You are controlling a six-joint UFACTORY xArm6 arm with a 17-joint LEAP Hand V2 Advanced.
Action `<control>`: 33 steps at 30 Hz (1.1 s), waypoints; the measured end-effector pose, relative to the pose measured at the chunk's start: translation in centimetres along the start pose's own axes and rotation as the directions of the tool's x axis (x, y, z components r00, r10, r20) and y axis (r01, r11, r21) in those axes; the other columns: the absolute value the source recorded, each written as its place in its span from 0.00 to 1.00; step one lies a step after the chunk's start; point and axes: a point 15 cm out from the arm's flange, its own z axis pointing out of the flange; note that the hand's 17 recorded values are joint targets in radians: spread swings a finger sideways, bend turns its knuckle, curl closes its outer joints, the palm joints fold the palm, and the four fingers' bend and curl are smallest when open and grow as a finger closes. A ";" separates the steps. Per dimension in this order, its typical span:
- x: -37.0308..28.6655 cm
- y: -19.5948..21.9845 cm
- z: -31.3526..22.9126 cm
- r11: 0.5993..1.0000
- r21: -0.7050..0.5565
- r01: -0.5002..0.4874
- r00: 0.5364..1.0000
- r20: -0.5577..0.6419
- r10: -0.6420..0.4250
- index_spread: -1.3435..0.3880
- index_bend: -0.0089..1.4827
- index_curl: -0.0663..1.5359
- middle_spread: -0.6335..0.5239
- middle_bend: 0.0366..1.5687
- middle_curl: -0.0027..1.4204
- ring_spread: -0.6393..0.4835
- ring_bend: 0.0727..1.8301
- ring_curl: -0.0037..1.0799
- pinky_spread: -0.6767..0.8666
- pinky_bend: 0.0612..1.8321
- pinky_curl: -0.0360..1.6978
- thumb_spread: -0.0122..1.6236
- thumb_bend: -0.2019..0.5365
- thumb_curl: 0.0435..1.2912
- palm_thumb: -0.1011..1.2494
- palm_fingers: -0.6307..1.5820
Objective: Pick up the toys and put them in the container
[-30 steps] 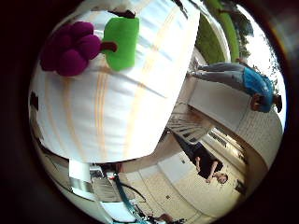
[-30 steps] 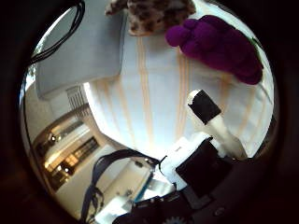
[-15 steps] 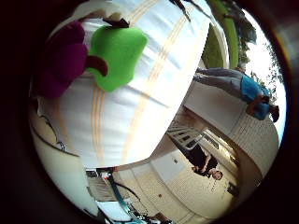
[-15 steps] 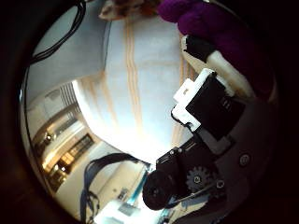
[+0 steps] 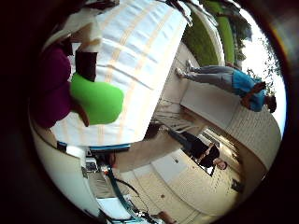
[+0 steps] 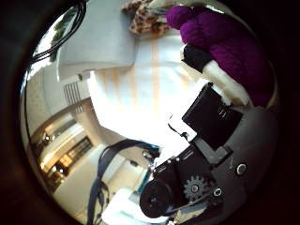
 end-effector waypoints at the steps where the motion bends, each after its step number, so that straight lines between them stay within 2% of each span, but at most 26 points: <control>1: -0.3 0.2 -1.4 1.000 0.018 0.007 1.000 -0.004 -0.006 0.29 0.37 0.14 0.33 0.69 0.70 0.49 0.74 0.73 0.61 0.68 0.53 0.70 0.25 0.44 0.82 0.69; 5: -1.8 0.6 -7.1 0.993 0.112 0.043 0.999 -0.024 -0.041 0.24 0.43 0.14 0.32 0.71 0.74 0.48 0.76 0.75 0.60 0.70 0.57 0.70 0.25 0.46 0.81 0.66; 9: -4.5 0.4 -12.8 0.972 0.221 0.079 0.996 0.015 -0.084 0.21 0.47 0.15 0.32 0.72 0.76 0.47 0.78 0.76 0.58 0.71 0.60 0.70 0.25 0.48 0.81 0.65; 16: -10.9 -4.2 -18.8 0.936 0.323 0.141 0.985 0.047 -0.164 0.17 0.53 0.17 0.32 0.74 0.79 0.47 0.81 0.78 0.57 0.73 0.64 0.70 0.25 0.50 0.81 0.63; 20: -14.7 -8.5 -18.6 0.928 0.330 0.174 0.979 0.043 -0.199 0.16 0.55 0.17 0.32 0.74 0.80 0.47 0.82 0.78 0.56 0.73 0.65 0.70 0.25 0.51 0.80 0.62; 26: -20.3 -15.8 -17.4 0.887 0.422 0.188 0.974 0.035 -0.223 0.15 0.59 0.20 0.32 0.76 0.81 0.47 0.83 0.78 0.55 0.74 0.67 0.70 0.25 0.52 0.79 0.62; 33: -23.4 -22.0 -14.5 0.866 0.467 0.177 0.974 0.040 -0.221 0.18 0.64 0.26 0.32 0.75 0.80 0.48 0.82 0.76 0.55 0.72 0.67 0.72 0.22 0.49 0.71 0.63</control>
